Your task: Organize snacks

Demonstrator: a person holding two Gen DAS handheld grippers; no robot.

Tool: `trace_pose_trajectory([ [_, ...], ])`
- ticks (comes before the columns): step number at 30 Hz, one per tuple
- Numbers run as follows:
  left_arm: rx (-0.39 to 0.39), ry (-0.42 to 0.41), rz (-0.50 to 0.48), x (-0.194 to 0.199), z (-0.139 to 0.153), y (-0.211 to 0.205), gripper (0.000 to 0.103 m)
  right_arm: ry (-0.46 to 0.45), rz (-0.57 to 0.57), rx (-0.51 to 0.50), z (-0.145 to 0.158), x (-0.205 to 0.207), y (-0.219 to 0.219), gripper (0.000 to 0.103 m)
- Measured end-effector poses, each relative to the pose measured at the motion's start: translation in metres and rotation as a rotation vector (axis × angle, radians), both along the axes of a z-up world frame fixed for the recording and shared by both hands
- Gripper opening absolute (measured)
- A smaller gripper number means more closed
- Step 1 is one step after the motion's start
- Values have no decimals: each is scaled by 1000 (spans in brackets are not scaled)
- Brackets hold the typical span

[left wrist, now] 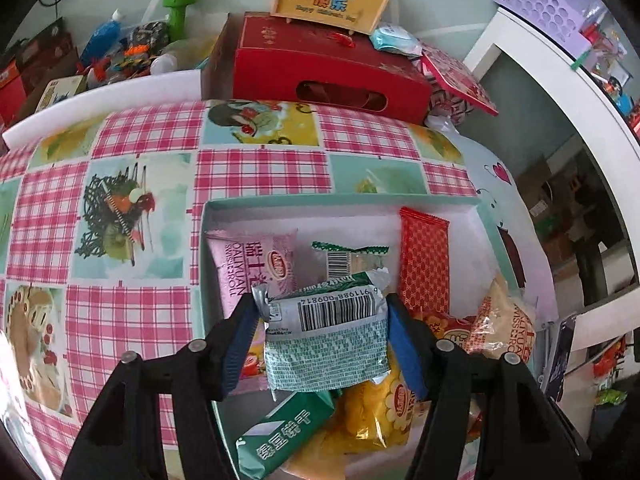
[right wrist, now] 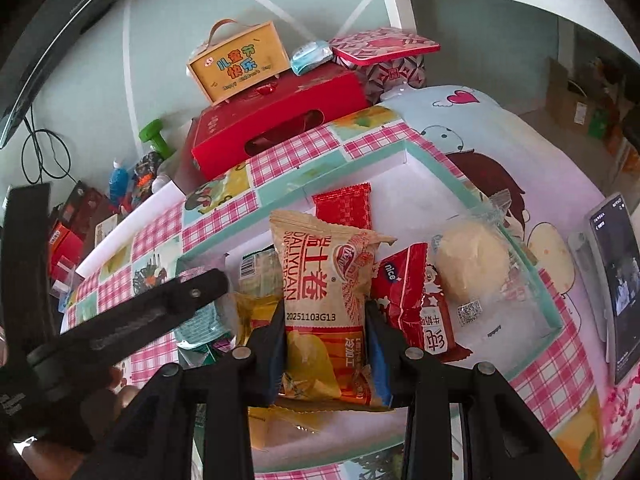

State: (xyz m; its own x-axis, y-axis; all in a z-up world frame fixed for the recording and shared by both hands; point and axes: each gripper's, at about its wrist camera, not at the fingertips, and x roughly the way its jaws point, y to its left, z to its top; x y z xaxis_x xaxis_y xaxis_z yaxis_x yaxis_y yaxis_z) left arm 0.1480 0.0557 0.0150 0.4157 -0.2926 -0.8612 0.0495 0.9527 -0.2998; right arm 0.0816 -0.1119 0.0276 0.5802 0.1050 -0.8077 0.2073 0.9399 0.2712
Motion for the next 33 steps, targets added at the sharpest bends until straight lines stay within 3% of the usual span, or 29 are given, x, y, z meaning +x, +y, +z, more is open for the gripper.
trace_pose_trajectory([
  [2,-34,2,15,-4,4,8,72,5,2,-8,1,-1,1,40],
  [5,-76,-16,31,-14,16,21,76,1,14,8,4,-2,3,52],
  [8,-84,-41,47,-27,26,33,77,-12,23,-14,10,-6,7,54],
  [11,-58,-62,88,-45,31,51,88,-14,36,-28,12,-11,12,69],
  [17,147,-89,204,-77,26,83,92,-26,74,-79,11,-31,34,91],
  [19,229,-84,224,-89,19,91,94,-34,90,-98,10,-40,42,103],
  [24,322,-23,226,-119,-3,102,94,-30,107,-121,1,-63,55,103],
  [33,330,36,238,-158,-20,110,94,-5,138,-166,-12,-89,65,103],
])
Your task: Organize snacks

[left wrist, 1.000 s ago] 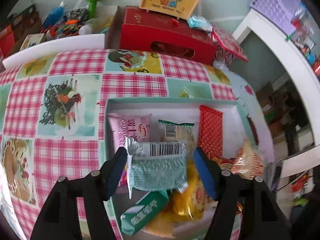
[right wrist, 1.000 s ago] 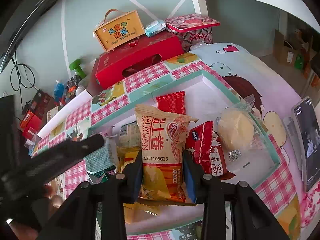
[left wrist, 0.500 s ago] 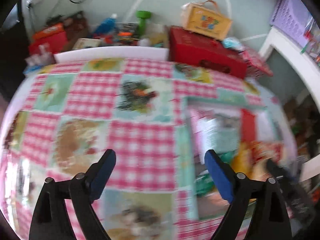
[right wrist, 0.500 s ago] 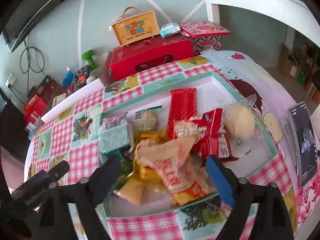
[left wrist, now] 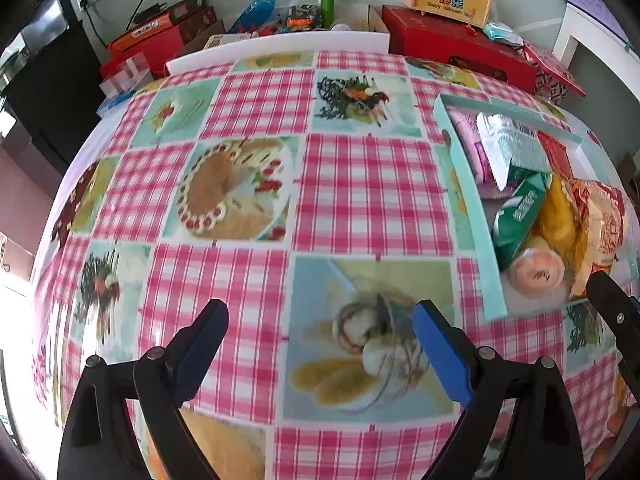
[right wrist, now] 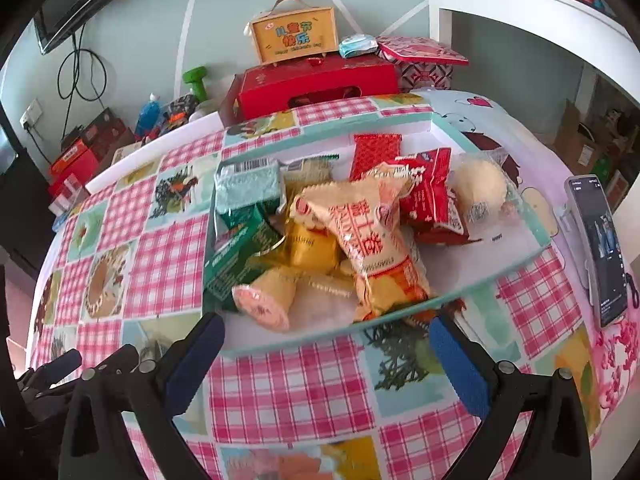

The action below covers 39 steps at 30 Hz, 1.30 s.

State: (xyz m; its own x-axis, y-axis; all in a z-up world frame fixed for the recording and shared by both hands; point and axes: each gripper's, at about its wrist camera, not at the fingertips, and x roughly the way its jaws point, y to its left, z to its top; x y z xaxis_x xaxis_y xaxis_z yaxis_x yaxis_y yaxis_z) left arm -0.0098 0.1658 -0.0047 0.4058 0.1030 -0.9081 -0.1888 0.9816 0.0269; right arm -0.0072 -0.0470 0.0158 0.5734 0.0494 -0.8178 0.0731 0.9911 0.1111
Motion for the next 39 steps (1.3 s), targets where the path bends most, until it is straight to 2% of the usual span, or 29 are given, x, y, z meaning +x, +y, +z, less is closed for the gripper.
trace_pose_trajectory([
  [5,-14,13,24,-7,-2,4,94,2,14,-53,-1,0,6,103],
  [15,-6,-3,22,-5,2,1,94,-17,77,-58,0,-2,24,103],
  [39,-24,16,67,-5,-1,12,94,-1,64,-88,-4,-1,30,103],
])
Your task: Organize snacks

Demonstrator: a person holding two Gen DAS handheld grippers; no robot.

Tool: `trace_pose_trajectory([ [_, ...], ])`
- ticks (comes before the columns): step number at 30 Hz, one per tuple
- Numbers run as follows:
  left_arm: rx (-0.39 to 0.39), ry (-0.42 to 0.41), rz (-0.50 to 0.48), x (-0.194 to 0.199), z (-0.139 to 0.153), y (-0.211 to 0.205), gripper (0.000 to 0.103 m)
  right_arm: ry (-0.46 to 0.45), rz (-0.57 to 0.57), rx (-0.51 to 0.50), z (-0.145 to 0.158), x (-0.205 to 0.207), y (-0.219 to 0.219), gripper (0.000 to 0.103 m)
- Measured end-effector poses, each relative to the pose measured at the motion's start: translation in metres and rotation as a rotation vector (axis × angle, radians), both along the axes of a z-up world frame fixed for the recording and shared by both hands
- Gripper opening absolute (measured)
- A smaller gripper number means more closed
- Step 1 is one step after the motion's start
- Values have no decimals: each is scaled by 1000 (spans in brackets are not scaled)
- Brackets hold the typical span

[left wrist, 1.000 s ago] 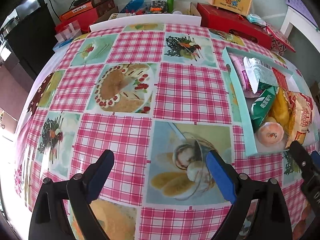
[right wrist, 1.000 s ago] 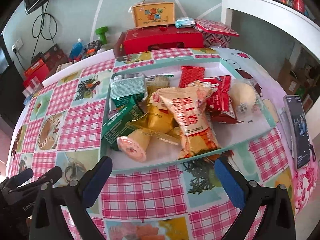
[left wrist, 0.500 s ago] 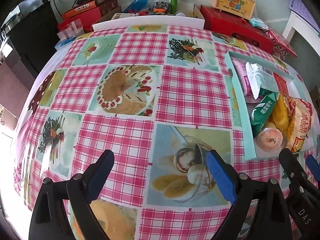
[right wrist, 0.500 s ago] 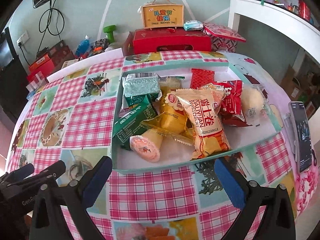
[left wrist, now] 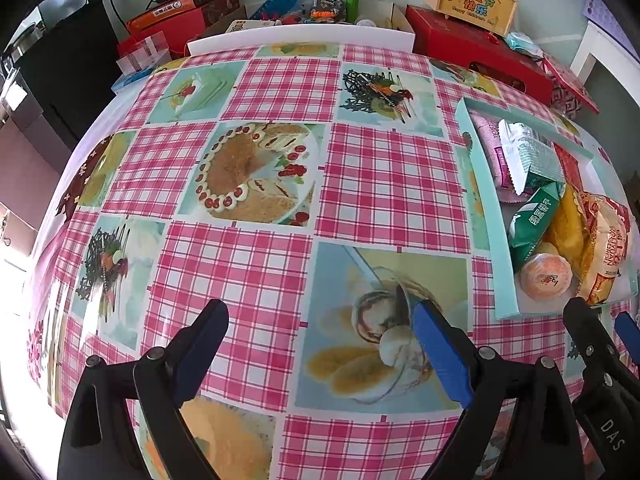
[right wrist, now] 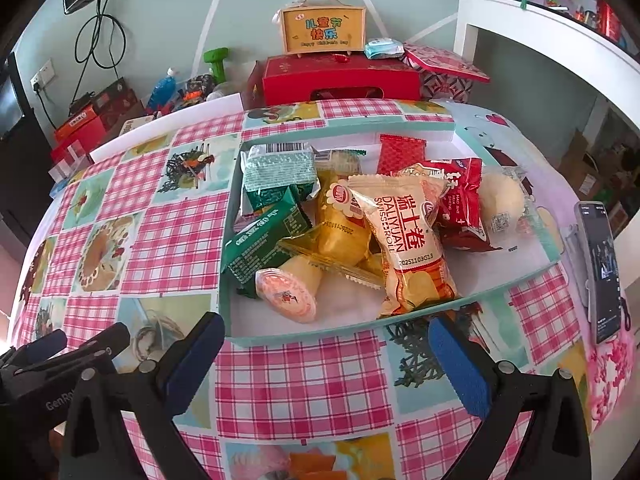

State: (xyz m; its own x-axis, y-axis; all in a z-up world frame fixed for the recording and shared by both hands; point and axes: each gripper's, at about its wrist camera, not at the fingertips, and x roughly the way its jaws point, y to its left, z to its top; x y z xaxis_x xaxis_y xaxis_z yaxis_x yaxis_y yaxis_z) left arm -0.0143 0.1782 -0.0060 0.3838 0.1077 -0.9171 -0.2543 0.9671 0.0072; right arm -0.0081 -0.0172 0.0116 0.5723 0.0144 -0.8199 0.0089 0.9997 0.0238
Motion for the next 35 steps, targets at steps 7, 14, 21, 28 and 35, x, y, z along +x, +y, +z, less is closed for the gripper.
trace_pose_trajectory([
  [7,5,9,2,0,-2,1,94,3,-3,1,0,0,-1,103],
  [14,9,15,0,1,-3,1,94,5,-5,1,-1,0,-1,103],
  [21,11,17,6,1,-4,2,94,11,-10,4,-2,1,-2,103],
  [28,13,18,5,1,-4,3,94,13,-14,5,-2,1,-4,103],
  [35,12,18,3,1,-4,3,94,-19,-8,18,3,-1,-6,103],
])
